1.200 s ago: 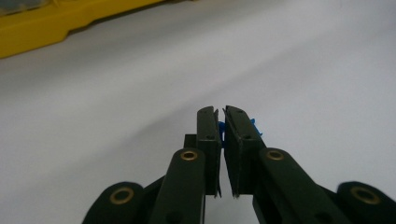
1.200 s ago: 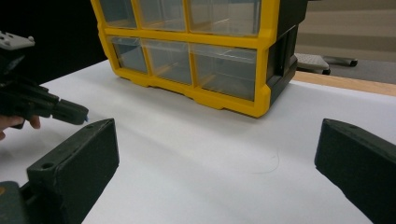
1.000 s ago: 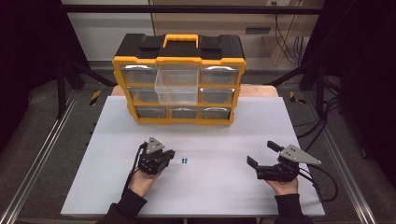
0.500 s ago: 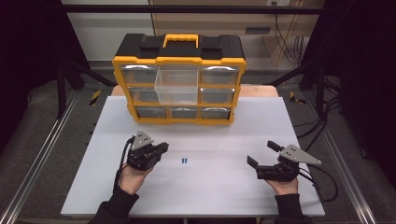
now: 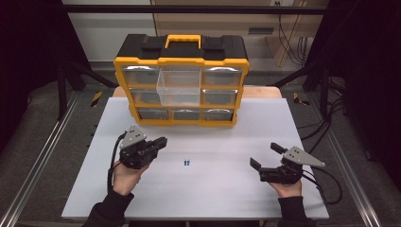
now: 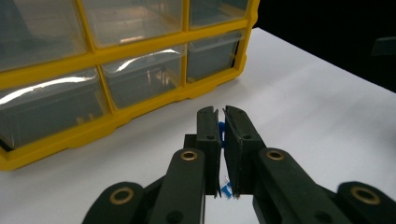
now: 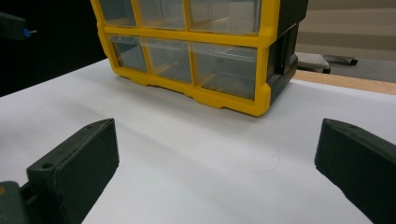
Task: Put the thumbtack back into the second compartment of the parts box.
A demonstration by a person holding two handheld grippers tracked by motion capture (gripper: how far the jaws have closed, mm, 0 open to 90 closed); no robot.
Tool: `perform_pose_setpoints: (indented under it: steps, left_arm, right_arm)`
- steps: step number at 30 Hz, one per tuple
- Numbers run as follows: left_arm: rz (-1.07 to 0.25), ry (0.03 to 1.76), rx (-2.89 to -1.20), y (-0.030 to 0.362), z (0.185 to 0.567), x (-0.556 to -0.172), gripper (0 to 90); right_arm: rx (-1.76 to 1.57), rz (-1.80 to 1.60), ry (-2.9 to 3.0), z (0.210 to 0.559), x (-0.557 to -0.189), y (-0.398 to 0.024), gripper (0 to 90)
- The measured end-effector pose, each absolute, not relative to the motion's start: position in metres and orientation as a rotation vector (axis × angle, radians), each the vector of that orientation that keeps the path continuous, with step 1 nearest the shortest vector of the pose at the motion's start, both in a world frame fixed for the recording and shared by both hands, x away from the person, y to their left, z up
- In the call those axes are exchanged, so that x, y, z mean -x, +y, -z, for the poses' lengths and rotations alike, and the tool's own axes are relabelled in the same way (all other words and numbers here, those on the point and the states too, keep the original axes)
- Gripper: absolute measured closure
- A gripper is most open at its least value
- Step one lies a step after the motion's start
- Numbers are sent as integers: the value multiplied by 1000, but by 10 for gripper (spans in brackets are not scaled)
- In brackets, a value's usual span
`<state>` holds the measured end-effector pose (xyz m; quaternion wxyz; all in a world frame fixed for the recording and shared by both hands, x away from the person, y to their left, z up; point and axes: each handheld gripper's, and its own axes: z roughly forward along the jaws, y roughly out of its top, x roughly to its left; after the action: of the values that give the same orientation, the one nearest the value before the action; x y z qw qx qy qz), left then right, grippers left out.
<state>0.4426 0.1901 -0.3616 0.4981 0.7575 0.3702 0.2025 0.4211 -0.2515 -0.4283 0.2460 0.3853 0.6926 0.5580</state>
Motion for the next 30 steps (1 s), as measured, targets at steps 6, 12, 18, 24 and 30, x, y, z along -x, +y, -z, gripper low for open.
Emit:
perform_pose_setpoints:
  steps: [6,12,18,24,30]
  left_arm:
    - [-494,881,-1824,195,348,-445,836]
    - [-515,855,-1826,195,330,-447,836]
    - [-529,830,-1820,195,312,-448,836]
    - [-549,808,-1809,196,294,-449,836]
    - [-562,798,-1786,200,277,-451,836]
  right_arm:
    - [-1057,-1528,1893,428,-421,-251,6]
    - [-1037,-1518,1893,429,-422,-252,6]
    - [-1038,-1520,1891,428,-421,-252,6]
    - [-1060,-1528,1893,428,-420,-251,5]
    - [-1056,-1531,1888,427,-421,-252,6]
